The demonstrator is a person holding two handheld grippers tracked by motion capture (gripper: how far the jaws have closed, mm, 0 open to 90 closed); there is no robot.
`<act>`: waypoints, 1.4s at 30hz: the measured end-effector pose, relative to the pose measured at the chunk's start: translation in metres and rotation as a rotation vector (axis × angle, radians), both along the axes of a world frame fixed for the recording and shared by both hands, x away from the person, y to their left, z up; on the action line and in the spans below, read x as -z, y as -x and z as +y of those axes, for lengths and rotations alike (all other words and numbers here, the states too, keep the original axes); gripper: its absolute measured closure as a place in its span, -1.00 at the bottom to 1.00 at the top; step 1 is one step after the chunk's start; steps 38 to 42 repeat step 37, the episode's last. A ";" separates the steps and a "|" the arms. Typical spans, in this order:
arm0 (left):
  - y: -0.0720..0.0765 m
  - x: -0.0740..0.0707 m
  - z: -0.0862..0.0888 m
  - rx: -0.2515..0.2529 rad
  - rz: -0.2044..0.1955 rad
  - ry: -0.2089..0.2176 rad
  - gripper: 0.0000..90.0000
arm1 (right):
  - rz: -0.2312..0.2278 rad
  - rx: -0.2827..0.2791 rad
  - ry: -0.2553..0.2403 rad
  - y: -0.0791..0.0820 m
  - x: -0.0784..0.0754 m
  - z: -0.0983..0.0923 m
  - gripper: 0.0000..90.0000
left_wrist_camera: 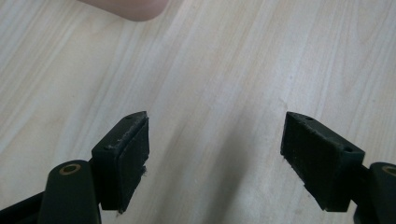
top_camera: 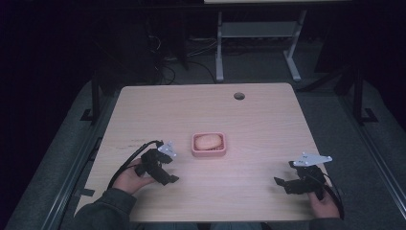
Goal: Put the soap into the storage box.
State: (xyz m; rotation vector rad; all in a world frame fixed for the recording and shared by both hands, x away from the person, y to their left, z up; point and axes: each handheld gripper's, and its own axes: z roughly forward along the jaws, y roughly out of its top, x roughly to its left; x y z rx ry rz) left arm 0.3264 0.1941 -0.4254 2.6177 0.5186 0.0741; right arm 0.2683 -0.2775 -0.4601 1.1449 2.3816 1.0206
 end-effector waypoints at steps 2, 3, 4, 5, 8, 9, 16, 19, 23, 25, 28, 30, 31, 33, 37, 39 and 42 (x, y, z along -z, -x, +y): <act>0.002 0.000 0.002 -0.004 0.000 -0.003 -0.48 | -0.001 0.001 -0.001 0.000 0.000 0.000 -0.69; 0.003 0.001 0.003 0.000 -0.002 -0.005 -0.48 | -0.002 0.001 0.000 0.000 0.000 0.000 -0.69; 0.004 0.001 0.003 -0.007 -0.002 -0.003 -0.48 | -0.002 0.001 0.000 0.000 0.000 0.000 -0.69; 0.004 0.001 0.004 -0.006 -0.001 -0.005 -0.48 | -0.002 0.001 0.000 0.000 0.000 0.000 -0.69; 0.007 0.002 0.007 -0.009 -0.002 -0.005 -0.47 | -0.003 0.002 -0.002 0.000 0.000 -0.001 -0.69; 0.008 0.002 0.008 -0.005 -0.001 -0.010 -0.48 | -0.004 0.003 -0.002 0.000 0.000 -0.001 -0.69; 0.016 0.003 0.016 -0.026 -0.008 -0.003 -0.47 | -0.002 0.000 0.005 0.000 0.000 0.000 -0.69; 0.019 0.004 0.020 -0.033 -0.007 -0.001 -0.47 | -0.002 0.000 0.005 0.000 0.000 0.000 -0.69; 0.023 0.004 0.025 -0.036 -0.011 -0.007 -0.47 | -0.002 0.000 0.005 0.000 0.000 0.000 -0.69; 0.025 0.005 0.026 -0.040 -0.014 -0.009 -0.47 | -0.004 -0.001 0.006 0.000 0.000 0.000 -0.69; 0.028 0.006 0.030 -0.047 -0.018 -0.008 -0.47 | -0.003 -0.001 0.006 0.000 0.000 0.000 -0.69; 0.030 0.007 0.032 -0.052 -0.019 -0.007 -0.47 | -0.002 -0.001 0.006 0.000 0.000 0.000 -0.69; 0.031 0.007 0.033 -0.049 -0.020 -0.007 -0.47 | -0.002 -0.001 0.006 0.000 0.000 0.000 -0.69; 0.033 0.008 0.035 -0.056 -0.020 -0.004 -0.47 | -0.002 -0.002 0.005 0.000 0.000 0.000 -0.69; 0.038 0.010 0.038 -0.061 -0.016 -0.003 -0.47 | 0.001 -0.006 0.006 0.000 0.000 0.001 -0.69; 0.038 0.010 0.038 -0.061 -0.016 -0.003 -0.47 | 0.001 -0.006 0.006 0.000 0.000 0.001 -0.69; 0.038 0.010 0.038 -0.061 -0.016 -0.003 -0.47 | 0.001 -0.006 0.006 0.000 0.000 0.001 -0.69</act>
